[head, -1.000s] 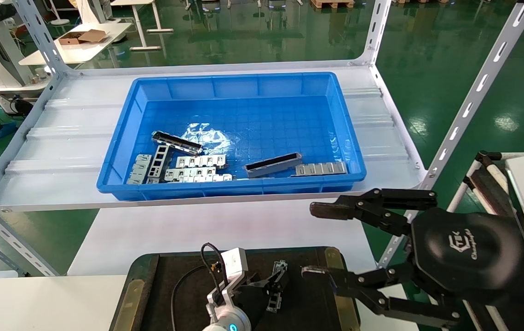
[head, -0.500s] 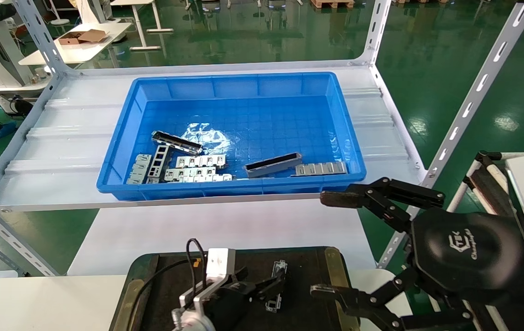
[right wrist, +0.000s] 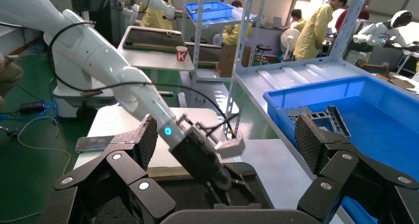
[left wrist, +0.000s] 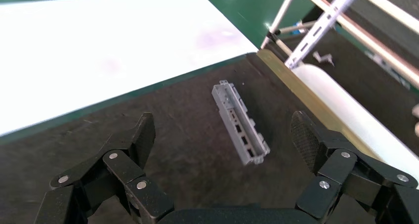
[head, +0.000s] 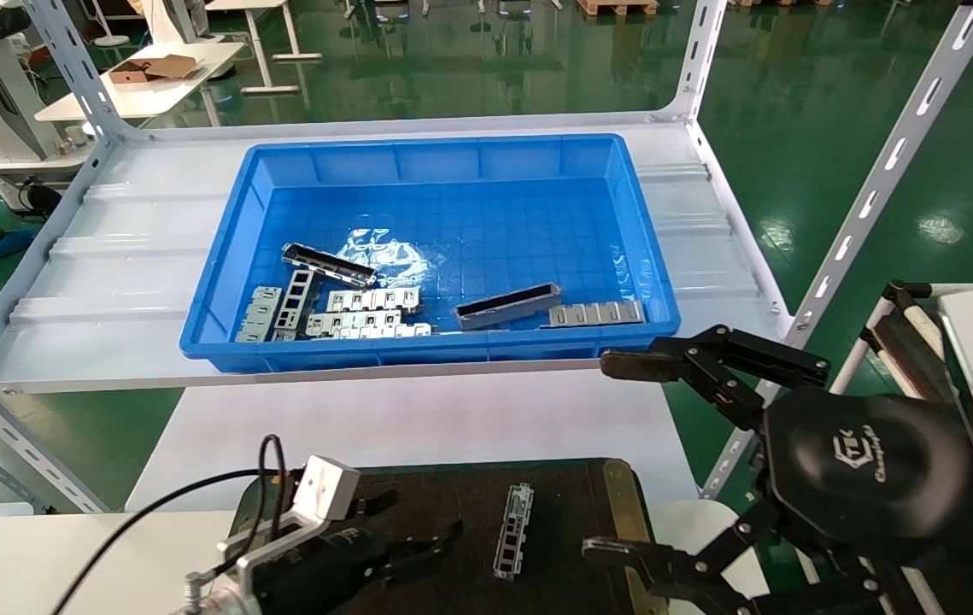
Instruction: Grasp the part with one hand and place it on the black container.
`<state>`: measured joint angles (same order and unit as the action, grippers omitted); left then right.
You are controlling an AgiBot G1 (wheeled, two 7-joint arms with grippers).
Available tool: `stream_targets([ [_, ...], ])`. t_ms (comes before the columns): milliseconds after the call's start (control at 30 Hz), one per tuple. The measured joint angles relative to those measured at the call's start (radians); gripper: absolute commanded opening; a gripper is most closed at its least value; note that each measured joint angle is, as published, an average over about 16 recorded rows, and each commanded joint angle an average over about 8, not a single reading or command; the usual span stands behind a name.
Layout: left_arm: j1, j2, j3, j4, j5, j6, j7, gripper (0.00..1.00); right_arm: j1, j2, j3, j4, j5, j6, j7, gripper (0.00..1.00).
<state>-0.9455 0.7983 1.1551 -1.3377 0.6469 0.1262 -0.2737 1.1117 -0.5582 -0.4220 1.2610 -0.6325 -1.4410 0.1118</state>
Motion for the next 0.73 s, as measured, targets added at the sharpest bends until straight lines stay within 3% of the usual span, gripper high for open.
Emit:
stream_targets([
  [433, 0.055, -0.147, -0.185, 0.040, -0.028, 0.354, 0.201, 1.00, 0.000, 0.000, 0.000, 0.000, 0.000, 0.000, 0.000, 1.00],
  [733, 0.078, -0.191, -0.239, 0.056, -0.066, 0.464, 0.272, 1.00, 0.000, 0.000, 0.000, 0.000, 0.000, 0.000, 0.000, 1.00],
])
